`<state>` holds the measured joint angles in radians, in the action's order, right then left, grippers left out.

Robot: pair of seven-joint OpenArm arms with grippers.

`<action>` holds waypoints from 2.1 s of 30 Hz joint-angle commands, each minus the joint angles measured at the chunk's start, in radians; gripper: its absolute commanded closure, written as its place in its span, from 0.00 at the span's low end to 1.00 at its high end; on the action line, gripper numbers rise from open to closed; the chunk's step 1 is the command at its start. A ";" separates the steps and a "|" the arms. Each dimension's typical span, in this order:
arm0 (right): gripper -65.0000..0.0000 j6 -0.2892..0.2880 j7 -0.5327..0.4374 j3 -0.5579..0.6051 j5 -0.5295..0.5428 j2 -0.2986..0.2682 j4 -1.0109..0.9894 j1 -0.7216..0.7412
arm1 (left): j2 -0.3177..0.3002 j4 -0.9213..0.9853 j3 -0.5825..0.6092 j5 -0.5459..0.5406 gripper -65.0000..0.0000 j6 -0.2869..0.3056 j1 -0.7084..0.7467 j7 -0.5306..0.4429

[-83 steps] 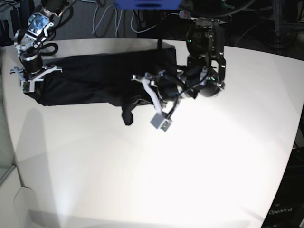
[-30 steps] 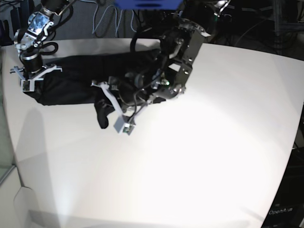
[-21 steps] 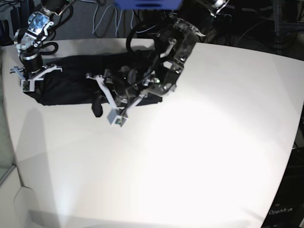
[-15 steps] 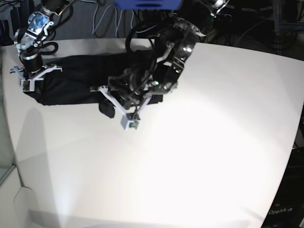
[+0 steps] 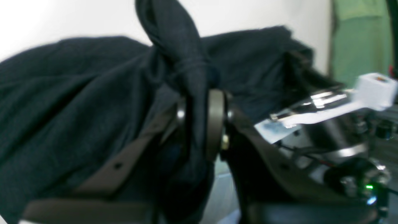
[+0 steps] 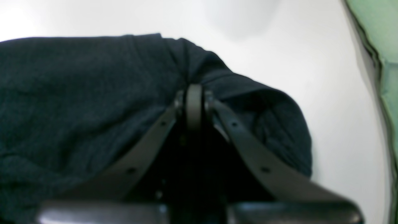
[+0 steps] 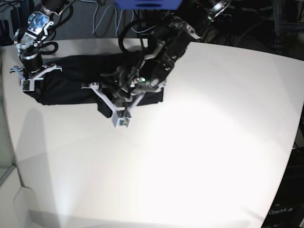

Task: Fold the T-shirt properly
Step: 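Carry the folded end with the left gripper toward the strip middle, then lower the folded end onto the strip with the left gripper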

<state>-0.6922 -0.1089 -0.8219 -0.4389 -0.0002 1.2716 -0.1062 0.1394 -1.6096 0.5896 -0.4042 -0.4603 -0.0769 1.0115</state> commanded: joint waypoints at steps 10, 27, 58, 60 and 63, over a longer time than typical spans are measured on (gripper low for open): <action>1.00 -0.006 0.104 -0.001 -0.070 -0.001 -0.007 -0.016 | 0.018 -0.004 0.071 -0.009 1.00 0.001 -0.048 -0.001; 1.00 -0.006 0.102 -0.001 -0.070 -0.001 -0.005 -0.028 | 0.018 -0.016 0.138 -0.101 0.49 0.007 -0.057 -0.003; 1.00 -0.006 0.102 -0.001 -0.070 -0.001 -0.005 -0.019 | -0.125 -0.002 0.034 -0.103 0.49 0.011 -0.060 -0.001; 1.00 -0.006 0.102 -0.001 -0.070 -0.001 -0.005 -0.019 | -0.128 0.009 0.034 -0.103 0.49 0.011 -0.060 -0.001; 1.00 -0.006 0.102 -0.001 -0.070 -0.001 -0.005 -0.019 | -0.140 0.084 0.066 -0.103 0.49 0.011 -0.071 -0.007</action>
<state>-0.6941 -0.1158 -0.8219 -0.4389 -0.0025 1.2728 -0.1120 -0.0097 -1.5089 0.6548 -0.5007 -0.4500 -0.1364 1.0073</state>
